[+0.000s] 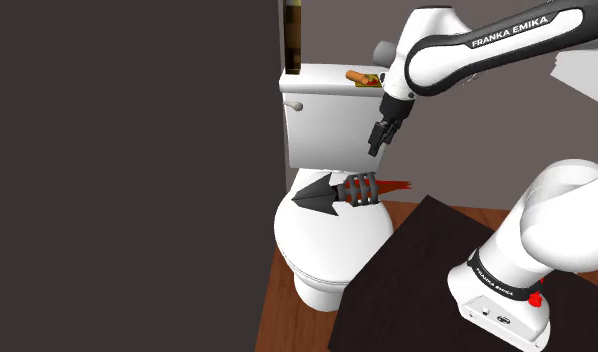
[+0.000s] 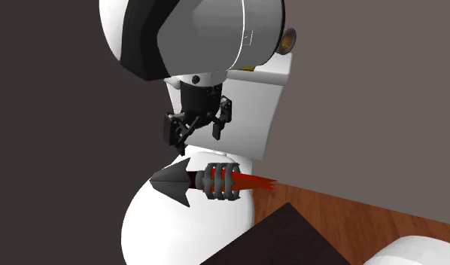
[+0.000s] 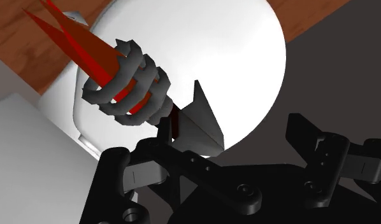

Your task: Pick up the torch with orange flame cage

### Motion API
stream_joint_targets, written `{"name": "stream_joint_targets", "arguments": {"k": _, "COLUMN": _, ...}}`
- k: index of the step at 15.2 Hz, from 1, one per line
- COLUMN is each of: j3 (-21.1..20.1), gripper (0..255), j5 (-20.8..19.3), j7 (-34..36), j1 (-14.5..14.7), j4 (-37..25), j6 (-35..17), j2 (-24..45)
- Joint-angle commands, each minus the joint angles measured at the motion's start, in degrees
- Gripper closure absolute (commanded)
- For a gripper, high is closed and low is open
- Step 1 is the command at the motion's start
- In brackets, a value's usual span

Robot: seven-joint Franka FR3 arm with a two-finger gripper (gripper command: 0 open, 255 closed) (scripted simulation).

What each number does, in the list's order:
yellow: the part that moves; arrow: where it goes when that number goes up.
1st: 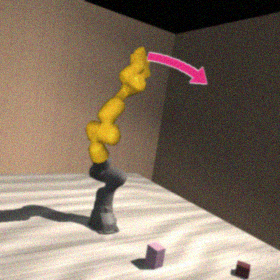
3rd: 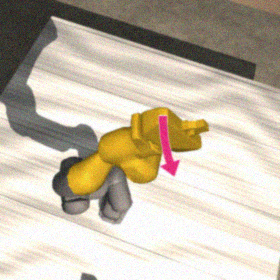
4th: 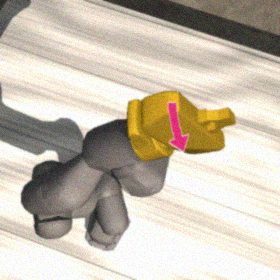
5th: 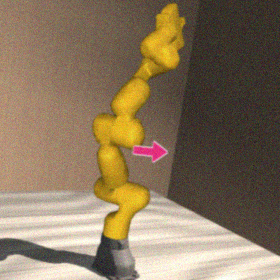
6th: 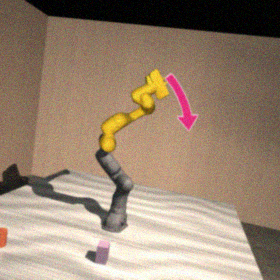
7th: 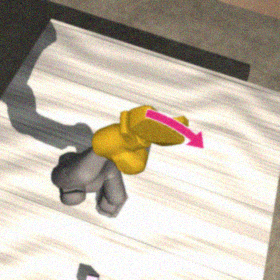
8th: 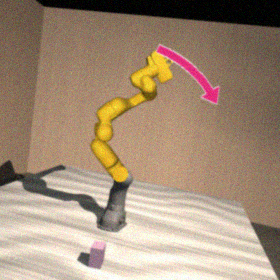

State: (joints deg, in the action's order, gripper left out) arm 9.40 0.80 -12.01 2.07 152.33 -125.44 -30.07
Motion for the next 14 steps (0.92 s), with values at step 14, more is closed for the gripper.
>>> {"name": "stream_joint_targets", "arguments": {"k": 14, "j3": 8.2, "gripper": 0, "j5": 32.8, "j7": -39.6, "j1": 7.6, "j4": -13.3, "j6": -26.2, "j2": 38.2}}
